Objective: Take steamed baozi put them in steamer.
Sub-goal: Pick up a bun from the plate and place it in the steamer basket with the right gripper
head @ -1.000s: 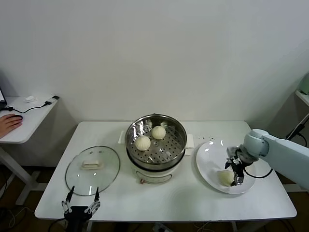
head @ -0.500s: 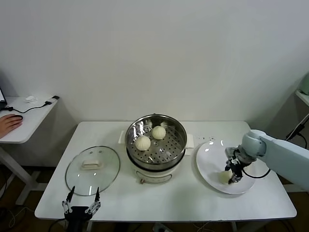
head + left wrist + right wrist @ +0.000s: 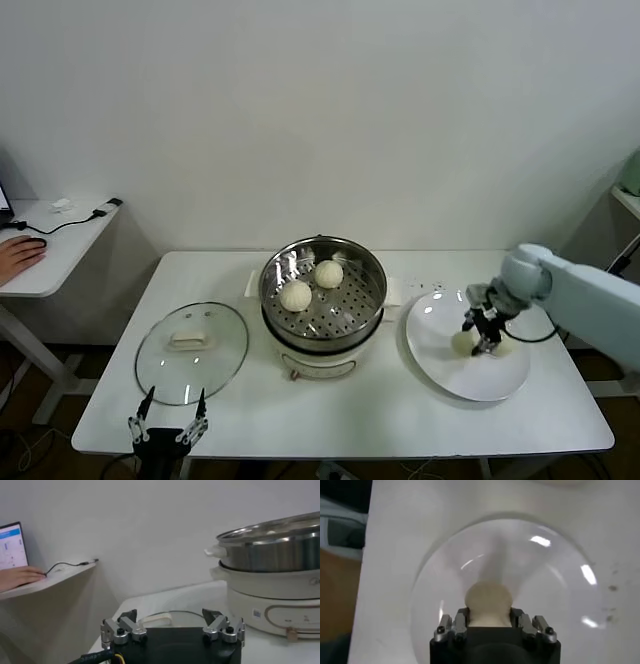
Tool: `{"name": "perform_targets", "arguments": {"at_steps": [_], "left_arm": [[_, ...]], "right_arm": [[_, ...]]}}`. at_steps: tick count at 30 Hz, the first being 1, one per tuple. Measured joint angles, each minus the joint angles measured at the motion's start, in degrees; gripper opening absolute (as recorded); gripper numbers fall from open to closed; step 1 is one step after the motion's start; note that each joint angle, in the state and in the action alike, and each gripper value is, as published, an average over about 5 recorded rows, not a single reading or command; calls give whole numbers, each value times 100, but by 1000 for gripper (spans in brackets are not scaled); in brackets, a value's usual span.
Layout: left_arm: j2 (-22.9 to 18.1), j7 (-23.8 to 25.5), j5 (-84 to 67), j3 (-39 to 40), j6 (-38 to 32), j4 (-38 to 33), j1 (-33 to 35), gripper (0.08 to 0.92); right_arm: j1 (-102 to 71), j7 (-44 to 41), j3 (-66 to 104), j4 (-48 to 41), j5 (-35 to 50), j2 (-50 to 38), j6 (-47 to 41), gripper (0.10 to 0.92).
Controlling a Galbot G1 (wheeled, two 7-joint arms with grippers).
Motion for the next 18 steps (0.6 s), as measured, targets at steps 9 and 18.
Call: {"name": "perform_targets", "arguments": {"at_steps": [9,18], "left_arm": [[2,13,71,85,-7,11,1,823],[53,48,63,117,82,-96,-35,823]], "right_arm": [[1583,-447,-431,71,-423,955,1694,561],[1948,-479,-326,174,-1071,2164,2945,560]]}}
